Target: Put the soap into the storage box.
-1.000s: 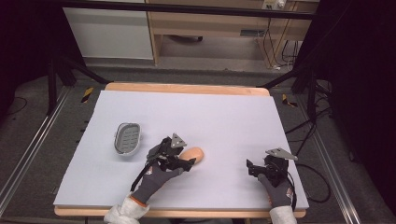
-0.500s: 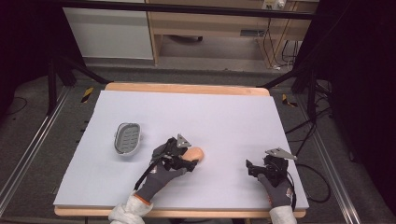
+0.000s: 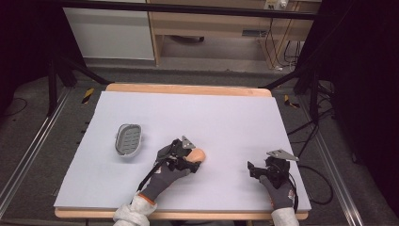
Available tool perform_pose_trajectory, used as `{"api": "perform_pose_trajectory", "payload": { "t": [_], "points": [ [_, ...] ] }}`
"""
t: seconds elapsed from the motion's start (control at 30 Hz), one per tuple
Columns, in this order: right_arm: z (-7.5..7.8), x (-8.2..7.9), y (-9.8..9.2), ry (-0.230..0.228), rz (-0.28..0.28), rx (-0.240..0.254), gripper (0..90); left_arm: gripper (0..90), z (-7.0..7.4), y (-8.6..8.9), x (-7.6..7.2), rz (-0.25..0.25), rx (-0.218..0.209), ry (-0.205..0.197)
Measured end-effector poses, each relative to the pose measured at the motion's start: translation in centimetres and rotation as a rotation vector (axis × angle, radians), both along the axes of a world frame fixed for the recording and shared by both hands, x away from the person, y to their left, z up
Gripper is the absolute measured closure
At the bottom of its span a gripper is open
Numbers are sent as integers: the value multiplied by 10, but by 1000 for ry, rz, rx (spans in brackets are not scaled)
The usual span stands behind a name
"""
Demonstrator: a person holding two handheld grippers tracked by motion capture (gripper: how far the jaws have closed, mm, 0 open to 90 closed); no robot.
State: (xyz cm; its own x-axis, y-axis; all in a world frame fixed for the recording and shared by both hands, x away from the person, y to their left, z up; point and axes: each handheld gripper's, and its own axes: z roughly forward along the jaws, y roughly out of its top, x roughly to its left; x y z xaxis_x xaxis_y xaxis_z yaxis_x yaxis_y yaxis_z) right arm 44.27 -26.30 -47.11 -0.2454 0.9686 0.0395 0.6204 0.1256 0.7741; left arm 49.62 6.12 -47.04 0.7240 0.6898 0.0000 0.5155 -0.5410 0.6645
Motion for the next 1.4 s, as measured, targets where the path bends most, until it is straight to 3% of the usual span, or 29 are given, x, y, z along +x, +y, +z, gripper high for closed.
{"api": "perform_pose_trajectory", "payload": {
  "t": [0.73,1.07,1.4],
  "points": [
    [-1,1,0,6,-1,3,55,307,-3,-3,2,-8,39,9],
    [0,1,0,4,0,3,54,311,0,-2,0,2,18,7],
    [0,0,0,4,-2,3,54,313,16,12,-8,3,-4,-8]
  ]
}}
